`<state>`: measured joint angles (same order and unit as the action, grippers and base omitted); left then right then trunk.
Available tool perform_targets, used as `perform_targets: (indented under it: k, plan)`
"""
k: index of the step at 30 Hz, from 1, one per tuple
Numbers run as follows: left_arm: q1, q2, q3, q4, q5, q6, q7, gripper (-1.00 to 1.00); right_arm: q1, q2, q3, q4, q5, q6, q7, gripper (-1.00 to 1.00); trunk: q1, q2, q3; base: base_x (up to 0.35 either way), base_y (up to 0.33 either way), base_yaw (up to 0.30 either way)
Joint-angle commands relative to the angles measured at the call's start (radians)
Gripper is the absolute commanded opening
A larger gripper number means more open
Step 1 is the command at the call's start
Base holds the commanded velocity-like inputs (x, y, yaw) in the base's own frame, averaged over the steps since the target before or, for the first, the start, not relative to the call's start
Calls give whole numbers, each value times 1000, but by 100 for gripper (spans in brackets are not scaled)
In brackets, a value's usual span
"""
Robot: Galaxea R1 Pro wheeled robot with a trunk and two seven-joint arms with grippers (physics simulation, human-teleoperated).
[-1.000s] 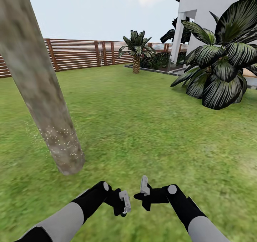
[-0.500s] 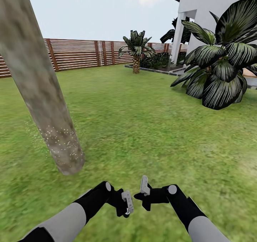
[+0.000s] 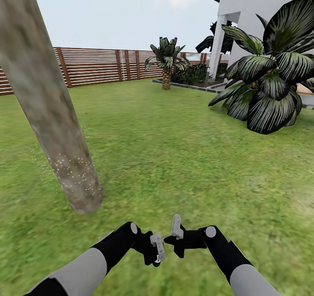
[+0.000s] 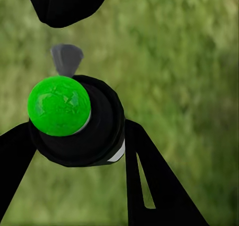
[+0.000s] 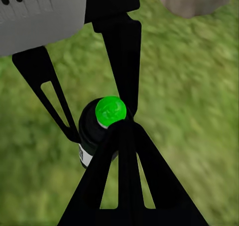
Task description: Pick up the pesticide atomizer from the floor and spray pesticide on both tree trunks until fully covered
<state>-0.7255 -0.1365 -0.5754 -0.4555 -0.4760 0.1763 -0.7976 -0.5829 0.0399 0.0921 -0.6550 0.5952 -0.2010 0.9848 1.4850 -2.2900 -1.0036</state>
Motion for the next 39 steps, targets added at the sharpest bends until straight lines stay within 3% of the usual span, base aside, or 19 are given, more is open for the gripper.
perform_targets:
  k: [1, 22, 27, 33, 37, 38, 39]
  plan:
    - [0, 0, 0, 0, 0, 0, 0, -100, 0, 0, 0, 0, 0, 0, 0, -100, 0, 0, 0, 0, 0, 0]
    - [0, -8, 0, -1, 2, -1, -2, -100, 0, 0, 0, 0, 0, 0, 0, -100, 0, 0, 0, 0, 0, 0]
    - [-1, 10, 0, 16, -6, -1, 0, -100, 0, 0, 0, 0, 0, 0, 0, -100, 0, 0, 0, 0, 0, 0]
    - [1, 126, -1, 18, -7, 0, 0, -100, 0, -1, 0, 1, 0, 0, 1, -100, 0, 0, 0, 0, 0, 0]
    - [3, 230, -1, 18, -6, -1, -2, -100, 0, -3, -2, 3, 1, -1, 1, -100, 0, 0, 0, 0, 0, 0]
    - [3, 259, -2, 18, -6, -1, -4, -100, 0, -6, -2, 3, 0, -1, 1, 100, 0, 0, 0, 0, 0, 0]
    - [3, 286, -2, 18, -6, -1, -8, -100, 0, -8, -3, 4, 0, -2, 1, 100, 0, 0, 0, 0, 0, 0]
